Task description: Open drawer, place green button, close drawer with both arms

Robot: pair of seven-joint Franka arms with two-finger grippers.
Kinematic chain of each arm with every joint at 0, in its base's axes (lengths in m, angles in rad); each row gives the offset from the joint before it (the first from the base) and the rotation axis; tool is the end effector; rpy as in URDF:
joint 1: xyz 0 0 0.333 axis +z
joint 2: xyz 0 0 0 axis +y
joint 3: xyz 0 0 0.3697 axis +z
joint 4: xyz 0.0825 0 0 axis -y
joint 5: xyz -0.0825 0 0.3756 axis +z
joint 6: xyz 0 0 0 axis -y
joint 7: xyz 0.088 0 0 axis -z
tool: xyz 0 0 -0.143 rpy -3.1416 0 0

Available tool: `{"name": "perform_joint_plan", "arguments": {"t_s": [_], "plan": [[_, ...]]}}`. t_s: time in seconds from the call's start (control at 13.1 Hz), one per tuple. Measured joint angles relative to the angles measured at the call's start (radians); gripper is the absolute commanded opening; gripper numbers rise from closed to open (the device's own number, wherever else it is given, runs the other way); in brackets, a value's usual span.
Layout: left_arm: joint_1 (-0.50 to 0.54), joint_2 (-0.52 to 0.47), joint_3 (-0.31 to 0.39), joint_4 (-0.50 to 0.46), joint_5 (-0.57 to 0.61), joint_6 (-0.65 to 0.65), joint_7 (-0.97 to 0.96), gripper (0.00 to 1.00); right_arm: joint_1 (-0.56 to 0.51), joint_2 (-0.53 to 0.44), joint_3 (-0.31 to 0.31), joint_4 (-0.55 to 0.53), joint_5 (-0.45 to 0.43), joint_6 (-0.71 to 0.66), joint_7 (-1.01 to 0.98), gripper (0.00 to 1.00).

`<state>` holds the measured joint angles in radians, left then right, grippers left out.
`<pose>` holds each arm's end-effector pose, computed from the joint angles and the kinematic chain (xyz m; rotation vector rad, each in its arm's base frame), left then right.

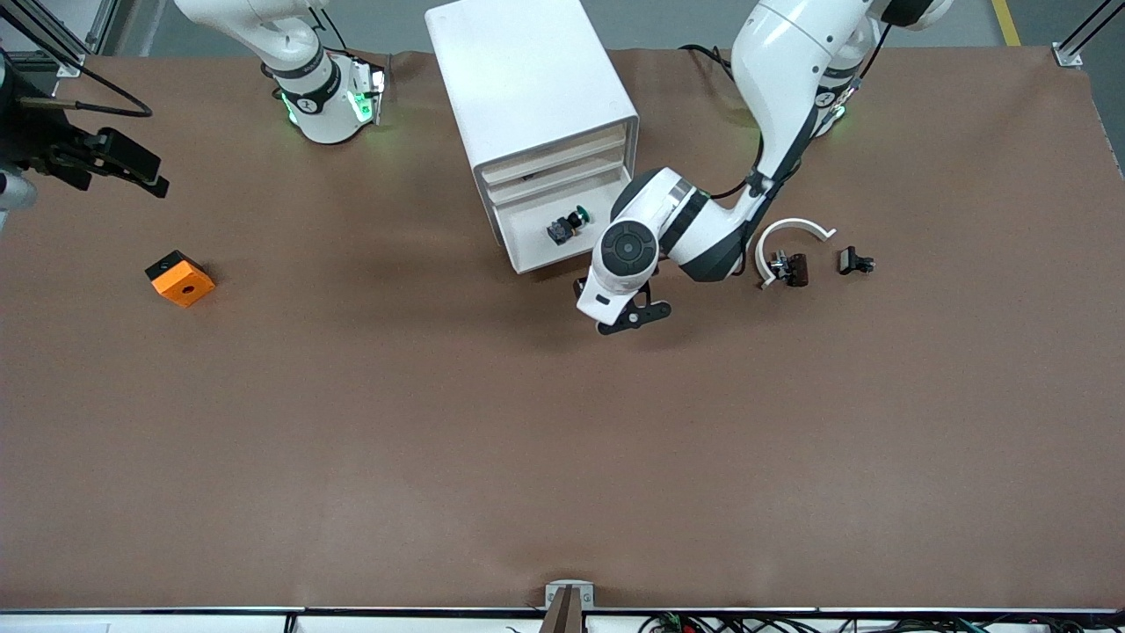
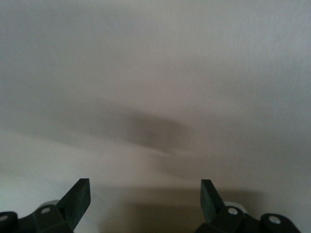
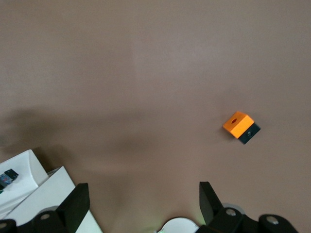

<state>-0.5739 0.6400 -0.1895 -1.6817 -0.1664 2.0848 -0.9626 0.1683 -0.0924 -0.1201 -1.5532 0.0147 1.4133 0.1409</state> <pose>0.4854 -0.4646 0.2334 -3.0463 -0.4948 0.5291 0.4931 0.0224 0.6846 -3.1165 0.1403 0.0786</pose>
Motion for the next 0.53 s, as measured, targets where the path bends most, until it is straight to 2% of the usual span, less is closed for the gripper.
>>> {"name": "perform_joint_plan", "arguments": {"t_s": [0.31,0.53], "plan": [[-0.060,0.016,-0.019,0.002,-0.049,-0.001,-0.044,1.00,-0.044,-0.074,0.001,-0.125,-0.020,0.093,-0.094,1.00],[-0.119,0.017,-0.020,0.004,-0.054,-0.008,-0.134,1.00,-0.067,-0.080,0.001,-0.133,-0.021,0.113,-0.121,1.00]]}}
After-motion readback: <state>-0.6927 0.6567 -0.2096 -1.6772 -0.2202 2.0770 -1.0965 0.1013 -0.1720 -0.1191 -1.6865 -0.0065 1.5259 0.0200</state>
